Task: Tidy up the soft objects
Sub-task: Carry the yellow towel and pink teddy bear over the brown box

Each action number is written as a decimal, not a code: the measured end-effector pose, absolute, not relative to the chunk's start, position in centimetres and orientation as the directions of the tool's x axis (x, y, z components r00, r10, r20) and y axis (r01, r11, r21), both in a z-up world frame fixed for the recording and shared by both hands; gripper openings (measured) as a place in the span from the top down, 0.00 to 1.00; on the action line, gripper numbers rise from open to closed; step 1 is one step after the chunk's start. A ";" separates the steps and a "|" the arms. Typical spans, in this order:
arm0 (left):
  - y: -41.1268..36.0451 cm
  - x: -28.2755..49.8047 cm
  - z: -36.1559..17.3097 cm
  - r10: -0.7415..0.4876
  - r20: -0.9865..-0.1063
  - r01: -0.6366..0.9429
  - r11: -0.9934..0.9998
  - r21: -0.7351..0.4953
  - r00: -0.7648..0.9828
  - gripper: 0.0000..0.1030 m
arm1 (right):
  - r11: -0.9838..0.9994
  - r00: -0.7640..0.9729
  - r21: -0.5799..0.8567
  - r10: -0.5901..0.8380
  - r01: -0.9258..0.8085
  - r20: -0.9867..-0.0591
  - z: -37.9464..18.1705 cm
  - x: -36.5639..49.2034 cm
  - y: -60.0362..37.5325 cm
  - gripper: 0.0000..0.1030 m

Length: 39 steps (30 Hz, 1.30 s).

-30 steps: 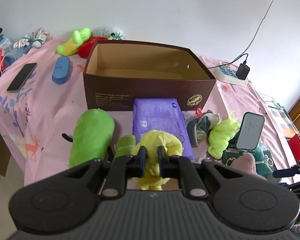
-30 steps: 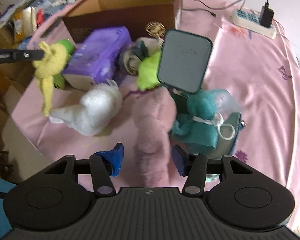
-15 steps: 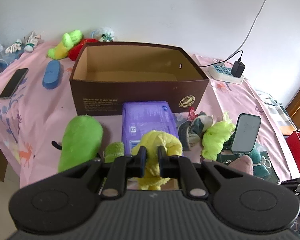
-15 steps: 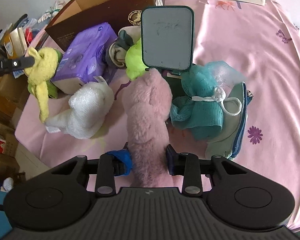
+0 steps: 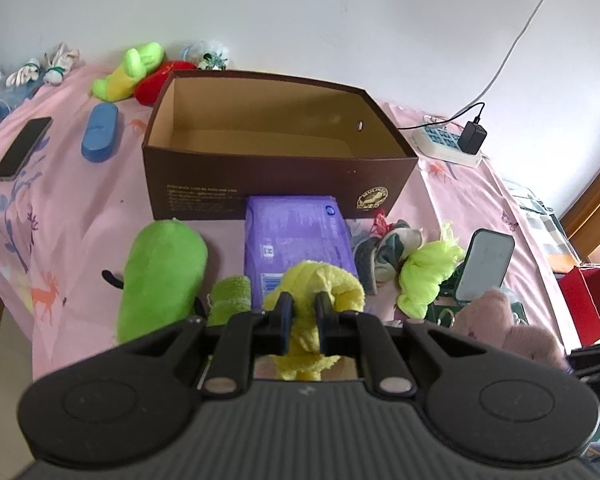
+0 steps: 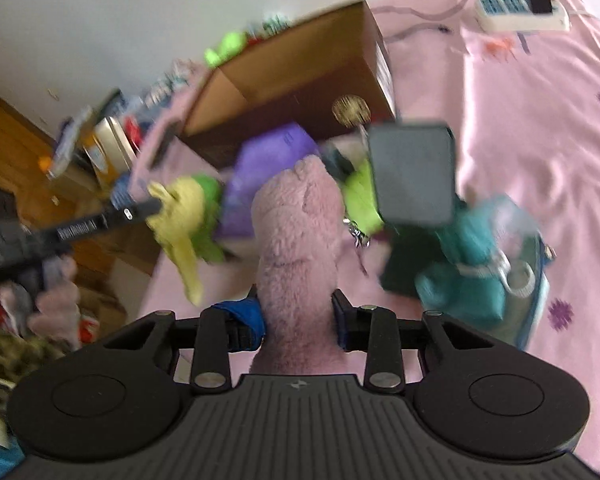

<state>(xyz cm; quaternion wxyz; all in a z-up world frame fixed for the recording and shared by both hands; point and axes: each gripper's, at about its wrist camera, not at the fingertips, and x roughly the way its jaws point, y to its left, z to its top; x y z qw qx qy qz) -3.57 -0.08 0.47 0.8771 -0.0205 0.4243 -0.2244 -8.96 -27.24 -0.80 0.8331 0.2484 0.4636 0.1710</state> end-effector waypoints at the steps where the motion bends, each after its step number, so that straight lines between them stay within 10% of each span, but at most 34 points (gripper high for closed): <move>1: 0.1 -3.4 0.7 -0.415 -0.732 0.380 0.896 -0.228 0.540 0.91 | 0.808 0.524 0.587 0.523 -0.053 -0.672 -0.3 -8.6 -27.2 0.85; 23: 2.9 9.3 8.0 -0.558 -0.560 0.505 0.821 -0.265 0.612 0.91 | 0.811 0.734 0.575 0.453 -0.105 -0.505 7.1 7.9 -24.0 0.85; 39: -2.1 20.4 2.7 -0.434 -0.661 0.460 0.876 -0.148 0.613 0.91 | 0.889 0.646 0.449 0.293 0.088 -0.705 -3.7 19.6 -20.6 0.85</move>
